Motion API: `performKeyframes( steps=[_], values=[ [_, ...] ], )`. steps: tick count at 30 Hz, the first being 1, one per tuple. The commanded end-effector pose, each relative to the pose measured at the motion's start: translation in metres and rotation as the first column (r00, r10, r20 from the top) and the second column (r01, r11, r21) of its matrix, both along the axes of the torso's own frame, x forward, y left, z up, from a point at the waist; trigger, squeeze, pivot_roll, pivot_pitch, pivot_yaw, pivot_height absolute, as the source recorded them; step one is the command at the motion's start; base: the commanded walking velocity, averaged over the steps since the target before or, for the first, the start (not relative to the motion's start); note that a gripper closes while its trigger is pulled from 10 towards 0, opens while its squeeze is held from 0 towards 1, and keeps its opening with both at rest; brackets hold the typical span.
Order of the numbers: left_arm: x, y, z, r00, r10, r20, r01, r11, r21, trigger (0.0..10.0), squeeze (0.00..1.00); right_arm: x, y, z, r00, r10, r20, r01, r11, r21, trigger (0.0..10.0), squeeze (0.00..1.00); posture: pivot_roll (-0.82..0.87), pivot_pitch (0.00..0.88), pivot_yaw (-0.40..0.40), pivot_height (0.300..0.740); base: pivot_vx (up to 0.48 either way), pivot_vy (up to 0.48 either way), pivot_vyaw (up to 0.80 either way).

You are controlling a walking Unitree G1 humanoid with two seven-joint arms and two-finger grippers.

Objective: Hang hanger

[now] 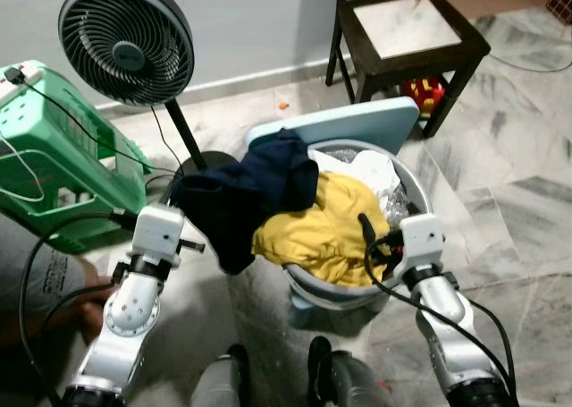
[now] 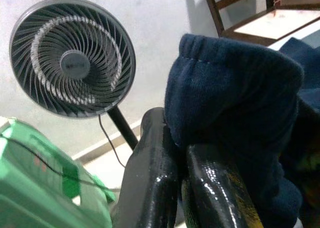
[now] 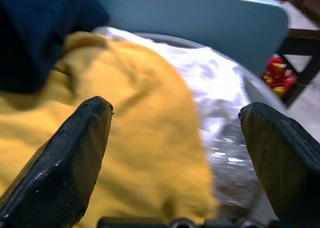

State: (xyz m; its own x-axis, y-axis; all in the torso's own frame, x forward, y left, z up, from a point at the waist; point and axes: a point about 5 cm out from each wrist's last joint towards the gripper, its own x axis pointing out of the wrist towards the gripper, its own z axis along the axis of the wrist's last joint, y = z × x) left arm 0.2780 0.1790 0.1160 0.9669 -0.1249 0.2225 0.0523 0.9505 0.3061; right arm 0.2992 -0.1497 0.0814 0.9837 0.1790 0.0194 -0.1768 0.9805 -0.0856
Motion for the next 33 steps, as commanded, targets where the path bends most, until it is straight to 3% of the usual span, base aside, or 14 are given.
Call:
performKeyframes(
  steps=[1,2,3,5,6,7,9,10,15,20,25,33],
  values=[
    [-0.004,-0.006,-0.003,0.999,-0.030,-0.022,0.031,0.999,0.023,1.8,0.00,-0.004,0.008,-0.006,1.000,0.016,-0.026,-0.014,0.998,0.065,10.0,0.00,0.12,0.153,0.020,0.740,0.000,0.000,0.00],
    [-0.005,-0.009,-0.005,0.998,-0.053,-0.033,0.054,0.998,0.038,1.9,0.00,-0.004,0.010,-0.006,1.000,0.012,-0.028,-0.009,0.995,0.098,10.0,0.00,0.13,0.133,0.024,0.740,0.000,0.000,0.00],
    [-0.005,-0.012,-0.009,0.996,-0.076,-0.051,0.078,0.996,0.035,0.9,0.00,-0.004,0.013,-0.007,0.999,0.006,-0.032,-0.001,0.989,0.147,10.0,0.00,0.13,0.108,0.030,0.740,0.000,0.000,0.00],
    [-0.002,-0.013,-0.014,0.994,-0.078,-0.081,0.079,0.997,0.000,1.0,0.00,-0.004,0.017,-0.007,0.999,0.008,-0.031,-0.003,0.983,0.182,10.0,0.00,0.13,0.090,0.034,0.740,0.000,0.000,0.00],
    [0.001,-0.012,-0.016,0.992,-0.064,-0.109,0.064,0.998,0.001,3.1,0.00,-0.004,0.019,-0.009,0.999,0.012,-0.033,-0.006,0.983,0.183,10.0,0.00,0.12,0.071,0.037,0.740,0.000,0.000,0.00],
    [0.003,-0.012,-0.018,0.991,-0.053,-0.122,0.054,0.998,0.009,3.1,0.00,-0.004,0.020,-0.010,0.999,0.013,-0.035,-0.006,0.983,0.181,10.0,0.00,0.12,0.066,0.037,0.740,0.000,0.000,0.00],
    [0.007,-0.014,-0.020,0.986,-0.077,-0.147,0.076,0.997,-0.012,5.4,0.00,-0.004,0.020,-0.013,0.999,0.009,-0.046,0.001,0.981,0.195,10.0,0.00,0.12,0.047,0.038,0.740,0.000,0.000,0.00],
    [0.008,-0.016,-0.021,0.983,-0.091,-0.157,0.090,0.996,-0.012,10.0,0.00,-0.004,0.019,-0.013,0.999,0.002,-0.050,0.008,0.979,0.205,10.0,0.00,0.11,0.038,0.038,0.740,0.000,0.000,0.00],
    [0.012,-0.026,-0.034,0.961,-0.139,-0.238,0.130,0.990,-0.053,10.0,0.00,-0.003,0.008,-0.019,0.995,-0.055,-0.086,0.075,0.966,0.248,10.0,0.00,0.10,0.002,0.027,0.740,0.000,0.000,0.00],
    [0.014,-0.030,-0.039,0.959,-0.129,-0.251,0.114,0.991,-0.077,10.0,0.00,-0.002,0.004,-0.021,0.993,-0.071,-0.097,0.093,0.963,0.254,10.0,0.00,0.09,0.000,0.023,0.740,0.000,0.000,0.00],
    [0.021,-0.044,-0.047,0.942,-0.176,-0.286,0.147,0.982,-0.120,10.0,0.00,0.002,0.000,-0.030,0.986,-0.099,-0.134,0.131,0.958,0.256,10.0,0.00,0.09,0.000,0.028,0.740,0.000,0.000,0.00],
    [0.029,-0.049,-0.043,0.945,-0.174,-0.276,0.147,0.982,-0.115,10.0,0.00,0.005,-0.001,-0.027,0.988,-0.102,-0.117,0.128,0.962,0.242,10.0,0.00,0.06,0.000,0.032,0.740,0.000,0.000,0.00]
  ],
)
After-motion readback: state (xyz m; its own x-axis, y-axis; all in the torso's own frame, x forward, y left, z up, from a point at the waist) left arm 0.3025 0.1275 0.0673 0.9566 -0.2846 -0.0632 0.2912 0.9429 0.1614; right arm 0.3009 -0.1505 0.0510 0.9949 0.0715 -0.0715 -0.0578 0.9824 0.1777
